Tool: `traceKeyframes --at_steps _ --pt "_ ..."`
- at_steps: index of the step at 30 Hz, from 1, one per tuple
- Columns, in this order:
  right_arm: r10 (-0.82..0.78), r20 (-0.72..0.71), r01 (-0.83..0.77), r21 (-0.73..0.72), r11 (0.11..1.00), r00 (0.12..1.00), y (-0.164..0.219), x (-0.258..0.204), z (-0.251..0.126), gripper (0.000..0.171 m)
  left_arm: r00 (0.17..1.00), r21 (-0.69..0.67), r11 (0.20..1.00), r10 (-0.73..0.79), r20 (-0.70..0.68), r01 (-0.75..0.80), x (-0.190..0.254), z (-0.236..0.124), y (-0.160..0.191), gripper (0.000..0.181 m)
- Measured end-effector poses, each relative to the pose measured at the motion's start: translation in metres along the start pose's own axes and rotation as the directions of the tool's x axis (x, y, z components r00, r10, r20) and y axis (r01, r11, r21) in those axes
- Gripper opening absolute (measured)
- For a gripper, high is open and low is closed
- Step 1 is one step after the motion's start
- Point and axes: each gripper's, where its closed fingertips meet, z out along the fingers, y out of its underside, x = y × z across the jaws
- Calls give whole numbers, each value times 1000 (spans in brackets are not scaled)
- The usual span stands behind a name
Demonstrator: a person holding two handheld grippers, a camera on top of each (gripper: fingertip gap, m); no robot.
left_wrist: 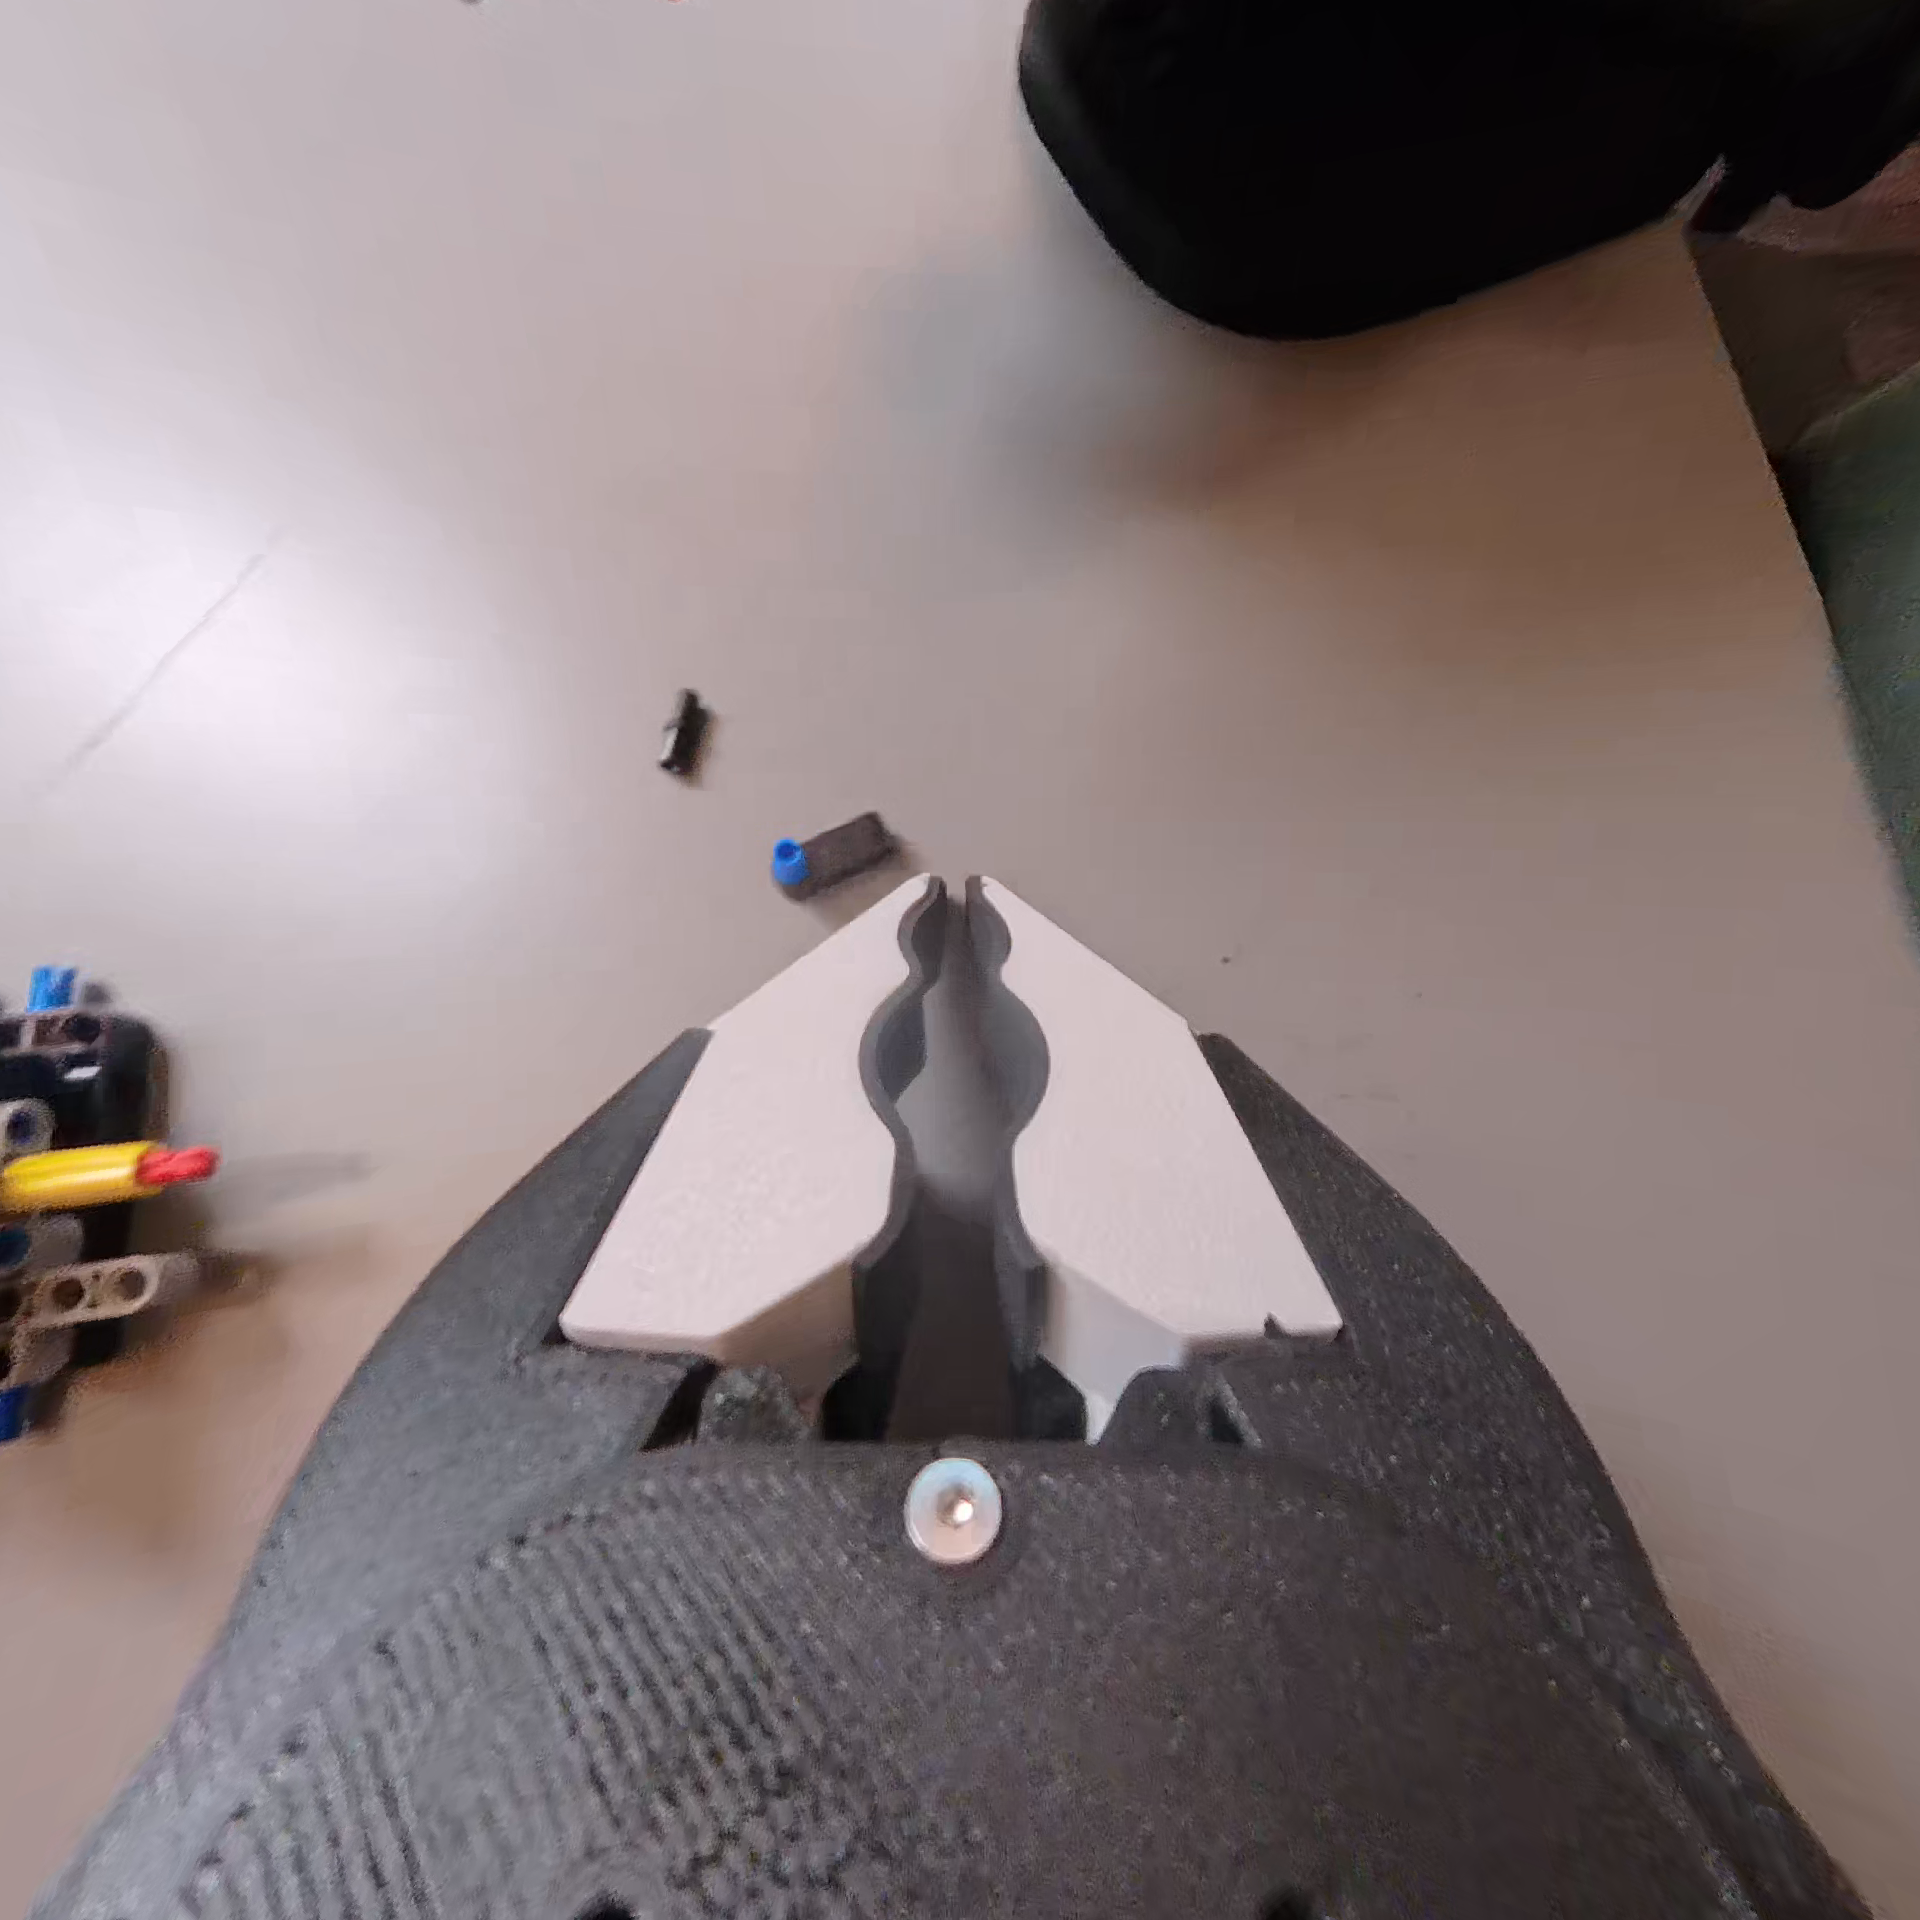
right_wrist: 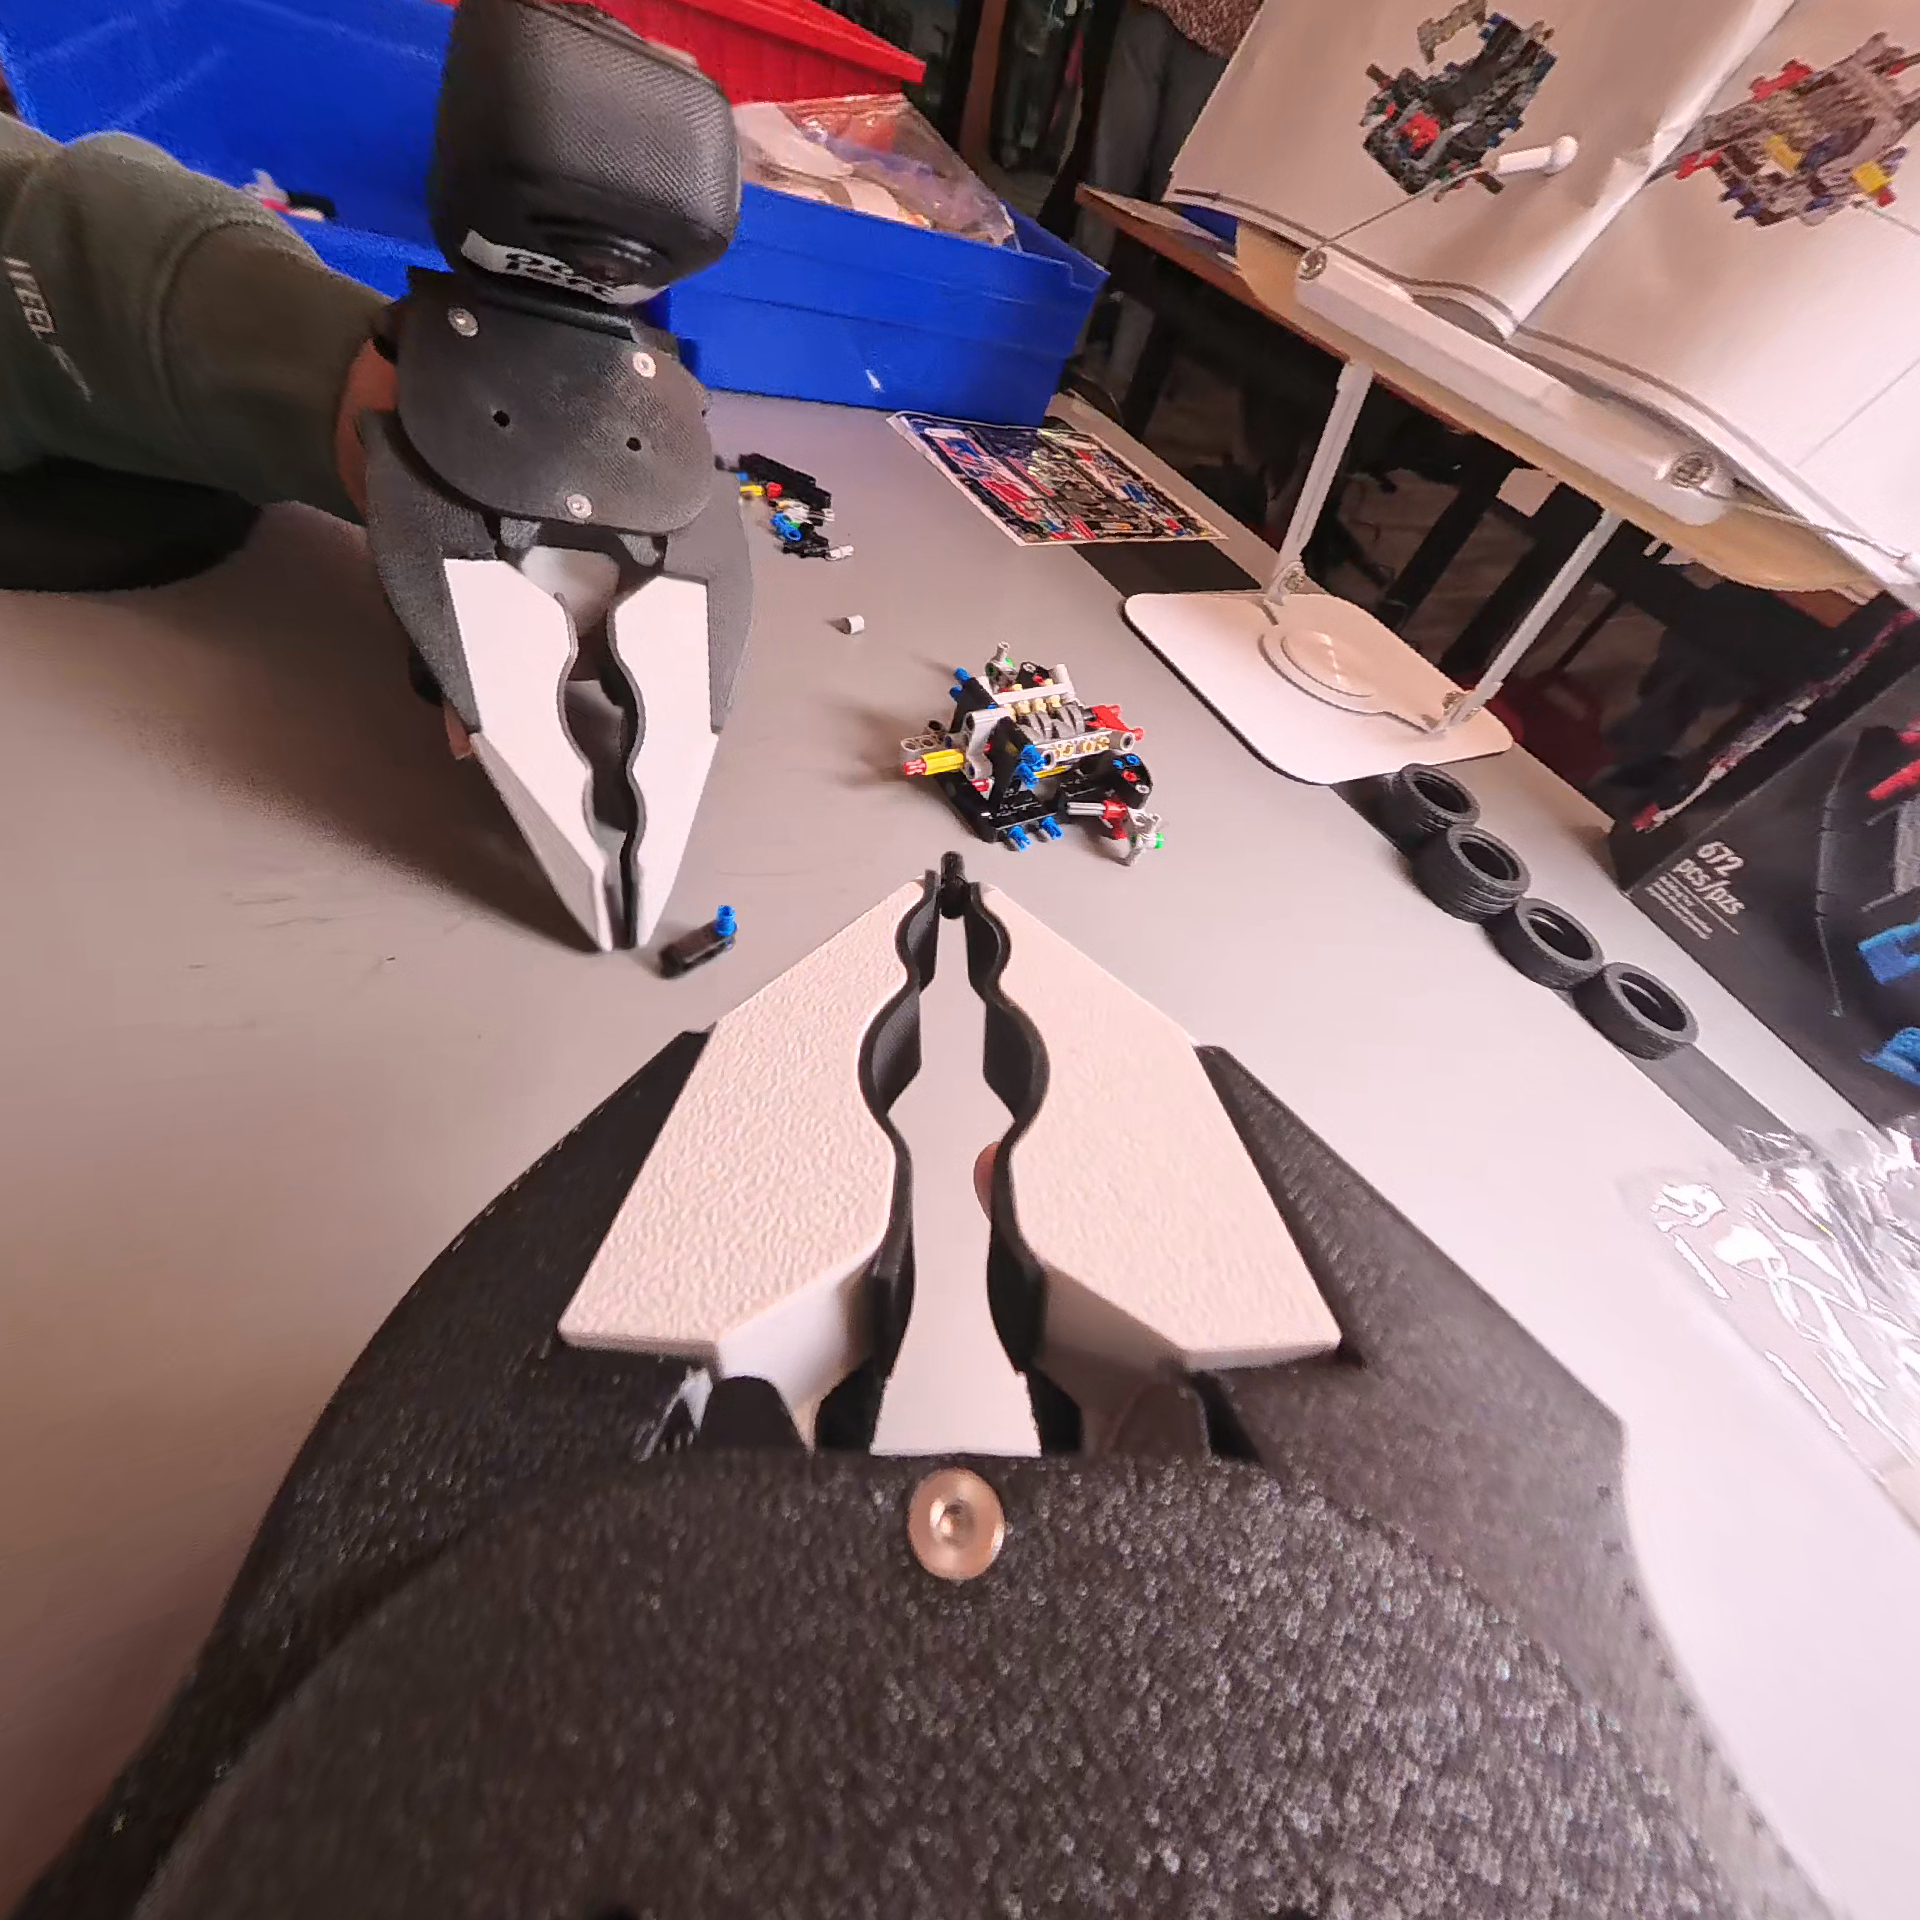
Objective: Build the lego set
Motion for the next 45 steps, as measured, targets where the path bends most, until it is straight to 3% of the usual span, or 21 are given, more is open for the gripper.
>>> traceKeyframes --at_steps 4,6,9,16,26,31,35,38,45 --pt "-8 34 9 -25 1000 999 4 -8 3 2 999 3 999 46 8 -46 5 -2 -5 2" --pt "-11 39 13 -36 999 999 6 -9 4 2 998 11 1000 1 70 -2 -11 -9 -7 5" --pt "-7 42 9 -46 999 999 9 -10 4 2 978 -12 993 -112 174 116 -32 -13 1 23" --pt "-14 35 16 -58 998 999 10 -10 5 2 931 5 971 -231 284 239 -24 0 -8 41" --pt "-18 40 20 -64 998 999 9 -14 6 3 873 38 966 -246 421 254 -25 4 -7 24" --pt "-21 76 26 -56 998 997 8 -22 7 2 912 53 983 -184 366 177 -23 6 -10 22" --pt "-24 188 22 14 1000 982 -4 -44 5 2 973 291 957 -88 212 24 0 -23 -45 22" --pt "-7 306 -18 79 997 952 -16 -67 3 3 982 429 895 46 182 -121 25 -50 -64 21" --pt "-5 412 -29 77 997 911 -21 -100 14 3 976 399 902 94 196 -167 35 -51 -51 21"
